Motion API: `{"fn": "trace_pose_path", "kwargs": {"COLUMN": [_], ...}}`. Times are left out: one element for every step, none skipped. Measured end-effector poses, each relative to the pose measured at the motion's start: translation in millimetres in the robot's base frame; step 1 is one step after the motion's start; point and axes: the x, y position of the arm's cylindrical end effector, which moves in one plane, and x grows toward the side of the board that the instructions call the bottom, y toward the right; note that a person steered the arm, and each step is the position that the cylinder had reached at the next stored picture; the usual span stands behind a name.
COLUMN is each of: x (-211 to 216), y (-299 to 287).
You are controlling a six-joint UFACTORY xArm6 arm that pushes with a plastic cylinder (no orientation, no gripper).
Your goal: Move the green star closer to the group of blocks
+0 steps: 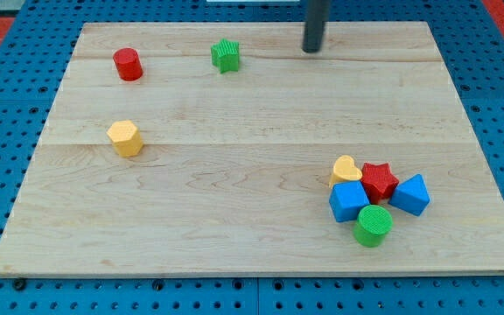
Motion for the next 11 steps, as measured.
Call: {"fn": "trace_pose_path", "kwargs": {"x": [20.2, 83.6, 130.5, 113.5, 171.9, 239.3, 259.7, 255.4, 219.7, 238.1, 208.2], "y": [-97.6, -125.7, -137.5, -156.7, -158.9, -175.9, -162.3, -133.8, -130.0, -50.4, -47.6]}}
